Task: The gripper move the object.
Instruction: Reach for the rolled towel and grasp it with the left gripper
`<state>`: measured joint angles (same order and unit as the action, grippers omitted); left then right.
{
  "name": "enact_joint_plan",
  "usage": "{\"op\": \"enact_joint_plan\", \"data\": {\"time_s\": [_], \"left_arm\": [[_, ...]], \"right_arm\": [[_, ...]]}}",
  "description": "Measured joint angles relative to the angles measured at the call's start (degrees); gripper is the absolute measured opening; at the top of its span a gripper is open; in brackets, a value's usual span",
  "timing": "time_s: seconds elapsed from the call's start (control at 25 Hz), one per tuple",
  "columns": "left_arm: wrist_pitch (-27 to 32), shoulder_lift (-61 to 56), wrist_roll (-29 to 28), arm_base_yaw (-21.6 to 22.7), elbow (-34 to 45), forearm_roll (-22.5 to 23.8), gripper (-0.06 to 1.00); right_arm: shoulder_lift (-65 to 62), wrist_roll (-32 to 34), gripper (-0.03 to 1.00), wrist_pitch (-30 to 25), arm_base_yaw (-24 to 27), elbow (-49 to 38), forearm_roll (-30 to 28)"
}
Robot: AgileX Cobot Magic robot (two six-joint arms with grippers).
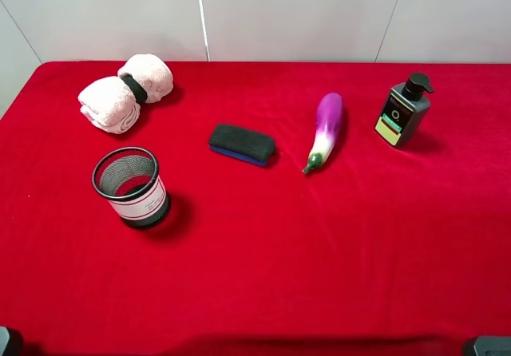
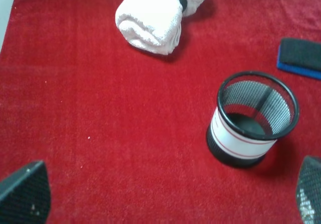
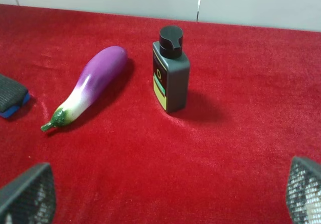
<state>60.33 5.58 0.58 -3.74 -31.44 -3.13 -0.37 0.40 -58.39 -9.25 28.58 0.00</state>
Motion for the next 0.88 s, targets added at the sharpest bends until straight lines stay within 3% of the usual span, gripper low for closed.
{"op": "enact_joint_plan", "data": {"time_s": [0.24, 0.88], "left_arm": [[-0.80, 13.58, 2.59, 0.00, -4.04, 0.00, 0.97], [-9.56, 45.36, 7.72, 0.00, -14.03, 0.00, 0.97]], "right_arm": [[0.00, 0.00, 0.69, 0.00, 0.00, 0.00, 0.00], [0.00, 0.00, 0.69, 0.00, 0.00, 0.00, 0.00]]}}
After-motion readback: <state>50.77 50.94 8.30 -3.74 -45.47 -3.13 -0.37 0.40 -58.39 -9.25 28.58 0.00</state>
